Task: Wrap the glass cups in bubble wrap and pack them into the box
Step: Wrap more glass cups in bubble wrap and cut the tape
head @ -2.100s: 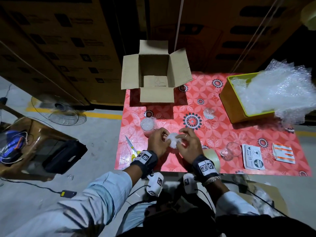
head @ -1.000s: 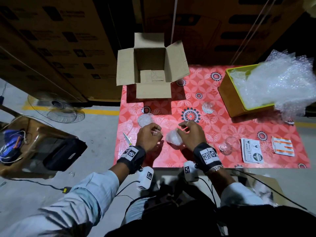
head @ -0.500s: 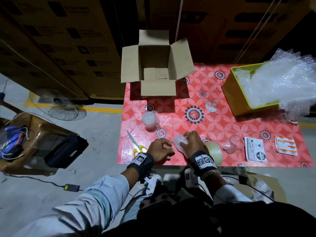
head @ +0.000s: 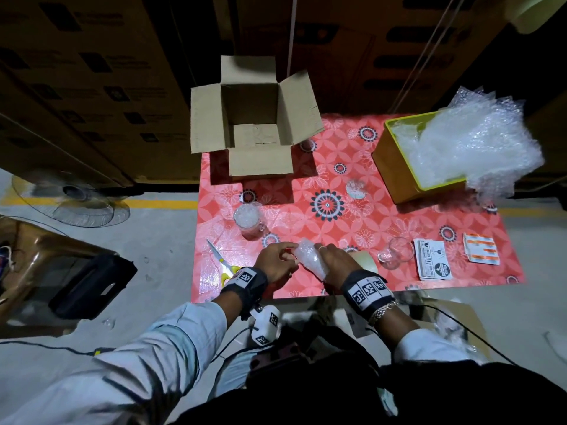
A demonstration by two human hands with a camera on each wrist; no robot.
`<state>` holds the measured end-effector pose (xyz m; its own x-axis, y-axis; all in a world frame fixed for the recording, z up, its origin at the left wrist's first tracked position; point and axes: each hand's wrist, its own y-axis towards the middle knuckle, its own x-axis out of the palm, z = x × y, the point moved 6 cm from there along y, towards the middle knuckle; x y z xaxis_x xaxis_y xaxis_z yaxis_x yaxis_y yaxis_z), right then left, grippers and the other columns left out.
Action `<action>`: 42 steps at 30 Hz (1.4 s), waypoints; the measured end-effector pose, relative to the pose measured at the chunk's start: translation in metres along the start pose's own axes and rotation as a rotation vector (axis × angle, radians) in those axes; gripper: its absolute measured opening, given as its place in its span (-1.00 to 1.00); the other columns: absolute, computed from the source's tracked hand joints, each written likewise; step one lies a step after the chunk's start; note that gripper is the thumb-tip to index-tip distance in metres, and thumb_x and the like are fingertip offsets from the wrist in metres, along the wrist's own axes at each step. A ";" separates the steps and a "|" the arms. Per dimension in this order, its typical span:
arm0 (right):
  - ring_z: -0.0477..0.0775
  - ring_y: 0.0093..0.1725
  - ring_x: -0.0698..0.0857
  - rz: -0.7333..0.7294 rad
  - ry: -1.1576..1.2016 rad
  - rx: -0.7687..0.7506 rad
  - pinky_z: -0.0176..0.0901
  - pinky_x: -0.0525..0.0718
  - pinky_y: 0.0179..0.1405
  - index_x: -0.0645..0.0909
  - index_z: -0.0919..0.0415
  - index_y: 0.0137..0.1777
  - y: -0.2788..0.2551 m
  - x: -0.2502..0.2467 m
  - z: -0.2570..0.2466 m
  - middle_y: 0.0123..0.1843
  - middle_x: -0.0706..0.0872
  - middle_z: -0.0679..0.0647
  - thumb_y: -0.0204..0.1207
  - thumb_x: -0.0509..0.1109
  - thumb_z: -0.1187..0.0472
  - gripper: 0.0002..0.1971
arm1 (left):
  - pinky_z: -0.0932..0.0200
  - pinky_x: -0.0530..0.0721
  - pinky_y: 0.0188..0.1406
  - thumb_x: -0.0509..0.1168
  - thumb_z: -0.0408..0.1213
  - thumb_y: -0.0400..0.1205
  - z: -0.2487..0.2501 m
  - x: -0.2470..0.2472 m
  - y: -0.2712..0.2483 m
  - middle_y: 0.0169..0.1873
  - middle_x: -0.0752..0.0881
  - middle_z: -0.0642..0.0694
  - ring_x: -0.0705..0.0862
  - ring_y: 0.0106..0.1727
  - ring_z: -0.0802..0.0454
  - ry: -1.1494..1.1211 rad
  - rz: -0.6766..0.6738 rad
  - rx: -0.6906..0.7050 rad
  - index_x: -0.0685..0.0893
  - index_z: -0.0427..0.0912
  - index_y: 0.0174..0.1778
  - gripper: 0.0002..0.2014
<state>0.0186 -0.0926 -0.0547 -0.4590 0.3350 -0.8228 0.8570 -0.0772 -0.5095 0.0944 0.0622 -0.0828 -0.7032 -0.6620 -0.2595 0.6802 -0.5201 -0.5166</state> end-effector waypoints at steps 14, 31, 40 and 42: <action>0.16 -0.17 0.79 0.347 0.853 0.187 -0.03 0.81 -0.21 0.78 0.22 0.05 0.055 -0.057 -0.007 -0.07 0.83 0.14 0.59 0.54 0.20 -0.88 | -0.09 0.82 -0.01 0.63 -0.32 0.52 0.013 -0.025 -0.003 -0.15 0.83 -0.31 0.81 -0.14 -0.20 -0.415 0.051 -0.039 0.84 -0.11 0.07 -0.77; 0.04 -0.08 0.83 0.346 0.659 0.162 -0.19 0.78 -0.07 0.85 0.31 0.05 0.061 -0.045 -0.011 0.05 0.88 0.15 0.49 0.61 0.30 -0.83 | -0.28 0.76 -0.20 0.52 -0.05 0.65 0.012 -0.023 0.003 -0.32 0.83 -0.35 0.79 -0.32 -0.32 -0.345 0.125 -0.054 0.77 -0.43 -0.33 -0.54; -0.17 -0.30 0.76 0.347 0.791 0.162 -0.49 0.58 -0.45 0.82 0.33 0.07 0.063 -0.040 -0.005 -0.12 0.85 0.05 0.56 0.56 0.31 -0.86 | 0.01 0.67 -0.28 0.48 -0.07 0.69 0.024 -0.031 -0.002 -0.32 0.86 -0.25 0.72 -0.38 -0.09 -0.275 0.108 -0.040 0.88 -0.35 -0.15 -0.65; -0.06 -0.19 0.78 0.369 0.804 0.165 -0.39 0.64 -0.31 0.82 0.25 0.09 0.062 -0.041 -0.003 -0.10 0.85 0.03 0.56 0.57 0.23 -0.84 | 0.12 0.68 -0.33 0.45 -0.05 0.71 0.027 -0.035 0.000 -0.35 0.85 -0.26 0.72 -0.44 -0.03 -0.191 0.126 -0.018 0.88 -0.32 -0.17 -0.63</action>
<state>0.0914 -0.1081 -0.0523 0.1945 0.8132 -0.5485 0.8445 -0.4233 -0.3282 0.1245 0.0705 -0.0517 -0.5597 -0.8123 -0.1642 0.7550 -0.4182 -0.5051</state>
